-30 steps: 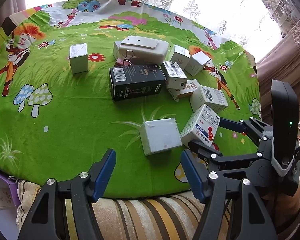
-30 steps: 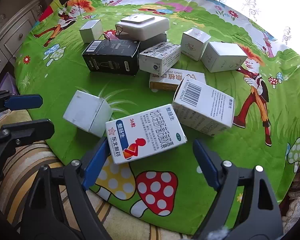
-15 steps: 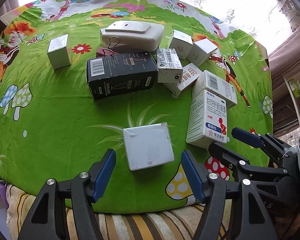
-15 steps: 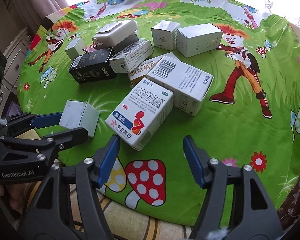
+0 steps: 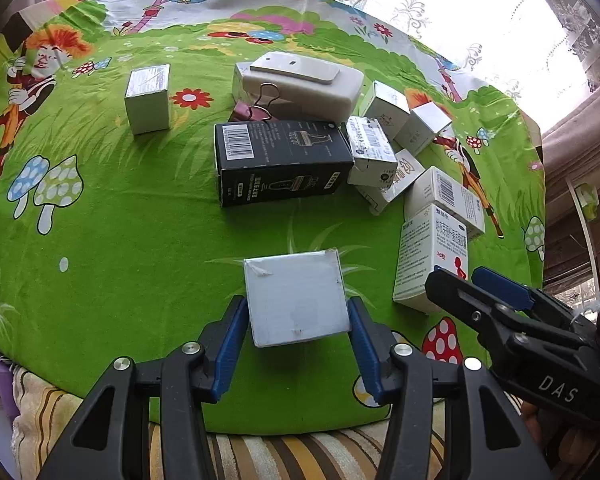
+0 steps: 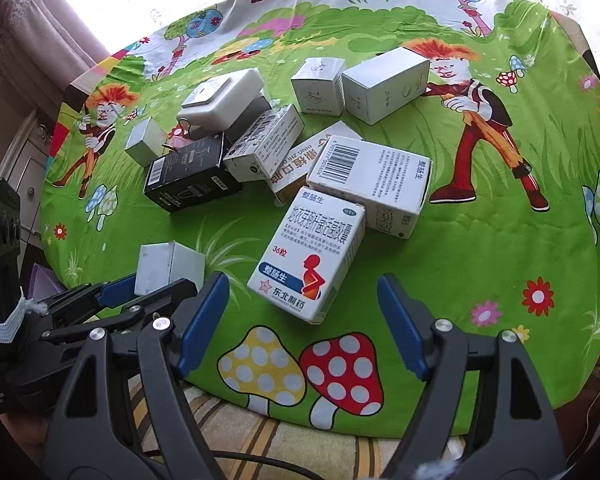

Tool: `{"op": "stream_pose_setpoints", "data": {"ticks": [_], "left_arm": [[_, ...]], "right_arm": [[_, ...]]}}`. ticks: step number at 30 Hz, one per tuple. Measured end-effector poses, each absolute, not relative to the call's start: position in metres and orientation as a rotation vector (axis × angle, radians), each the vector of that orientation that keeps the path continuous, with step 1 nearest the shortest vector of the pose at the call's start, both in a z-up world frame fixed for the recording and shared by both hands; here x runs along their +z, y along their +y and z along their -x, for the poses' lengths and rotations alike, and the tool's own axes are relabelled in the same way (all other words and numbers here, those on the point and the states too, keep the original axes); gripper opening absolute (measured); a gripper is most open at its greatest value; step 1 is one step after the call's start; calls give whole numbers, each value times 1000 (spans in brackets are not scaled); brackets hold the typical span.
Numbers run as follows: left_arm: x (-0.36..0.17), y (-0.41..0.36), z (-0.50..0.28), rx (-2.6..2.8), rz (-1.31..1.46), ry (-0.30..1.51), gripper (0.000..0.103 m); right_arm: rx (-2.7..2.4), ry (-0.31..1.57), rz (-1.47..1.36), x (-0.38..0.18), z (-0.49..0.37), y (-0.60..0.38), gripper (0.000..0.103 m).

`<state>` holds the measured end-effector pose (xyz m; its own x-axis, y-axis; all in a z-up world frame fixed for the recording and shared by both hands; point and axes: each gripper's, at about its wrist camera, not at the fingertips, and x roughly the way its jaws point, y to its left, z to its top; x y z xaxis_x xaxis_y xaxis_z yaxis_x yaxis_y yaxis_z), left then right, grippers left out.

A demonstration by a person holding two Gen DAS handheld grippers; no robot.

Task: Organize rigid objects
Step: 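Grasp the white medicine box with red figure using the right gripper, then drop the medicine box from the right gripper while the left drops the cube into the purple box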

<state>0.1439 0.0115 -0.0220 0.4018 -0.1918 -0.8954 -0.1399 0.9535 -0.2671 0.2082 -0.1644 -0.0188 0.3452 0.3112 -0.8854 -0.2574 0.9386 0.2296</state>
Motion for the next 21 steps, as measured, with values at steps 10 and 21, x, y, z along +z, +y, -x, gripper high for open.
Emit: {"op": "stream_pose_setpoints", "data": {"ticks": [10,21], "left_arm": [[-5,40,-123,-17,364,1090,51],[11,71,-97,19,429,1028,51]], "right_arm": [[246,1216,51,-40,-216,-138,54],[285,1137,51,-7,-182,-134,44]]}}
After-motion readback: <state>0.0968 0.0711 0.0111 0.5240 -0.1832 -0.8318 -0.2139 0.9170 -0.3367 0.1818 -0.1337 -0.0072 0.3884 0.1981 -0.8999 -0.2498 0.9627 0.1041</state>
